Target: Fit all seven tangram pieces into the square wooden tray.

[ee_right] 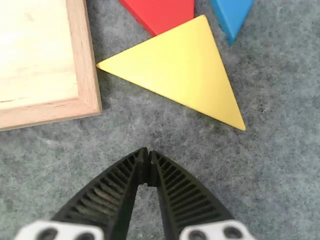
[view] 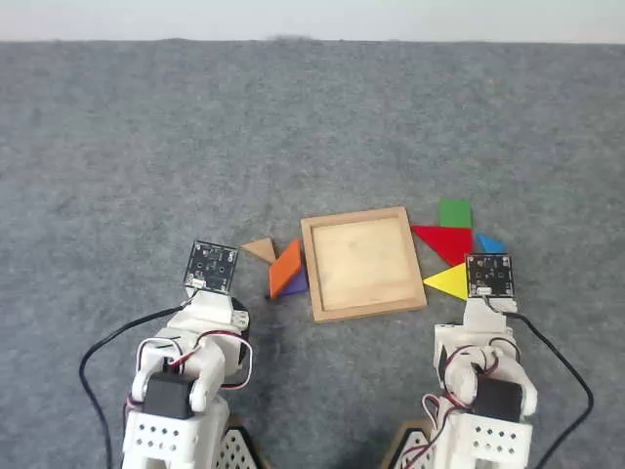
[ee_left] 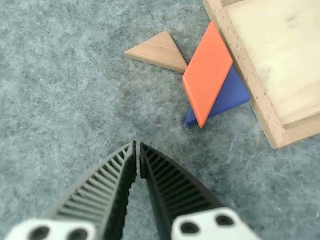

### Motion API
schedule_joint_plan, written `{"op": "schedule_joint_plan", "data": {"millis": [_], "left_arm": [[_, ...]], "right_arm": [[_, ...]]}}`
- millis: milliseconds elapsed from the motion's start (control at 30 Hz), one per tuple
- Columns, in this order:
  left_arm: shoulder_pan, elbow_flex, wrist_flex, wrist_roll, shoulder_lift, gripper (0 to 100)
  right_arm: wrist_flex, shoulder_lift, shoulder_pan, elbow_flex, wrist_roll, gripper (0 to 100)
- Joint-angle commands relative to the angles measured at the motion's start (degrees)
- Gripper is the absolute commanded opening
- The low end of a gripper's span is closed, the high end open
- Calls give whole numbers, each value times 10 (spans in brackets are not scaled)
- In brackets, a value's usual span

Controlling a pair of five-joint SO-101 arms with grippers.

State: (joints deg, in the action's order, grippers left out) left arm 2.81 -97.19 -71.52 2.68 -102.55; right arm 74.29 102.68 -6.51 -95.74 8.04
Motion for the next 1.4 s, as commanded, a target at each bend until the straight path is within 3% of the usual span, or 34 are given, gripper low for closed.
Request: {"op": "schedule_joint_plan", "data": {"millis": [0,933,1367], "left_arm": [[1,7,-4,7,-7,12],[1,7,-4,7,-7,12],[1,7,-4,7,-7,12]], "right_arm": [[3,7,-7,-7,-4,8],[3,7,-7,-7,-4,8],[-29,7,54,-7,-7,8]]}}
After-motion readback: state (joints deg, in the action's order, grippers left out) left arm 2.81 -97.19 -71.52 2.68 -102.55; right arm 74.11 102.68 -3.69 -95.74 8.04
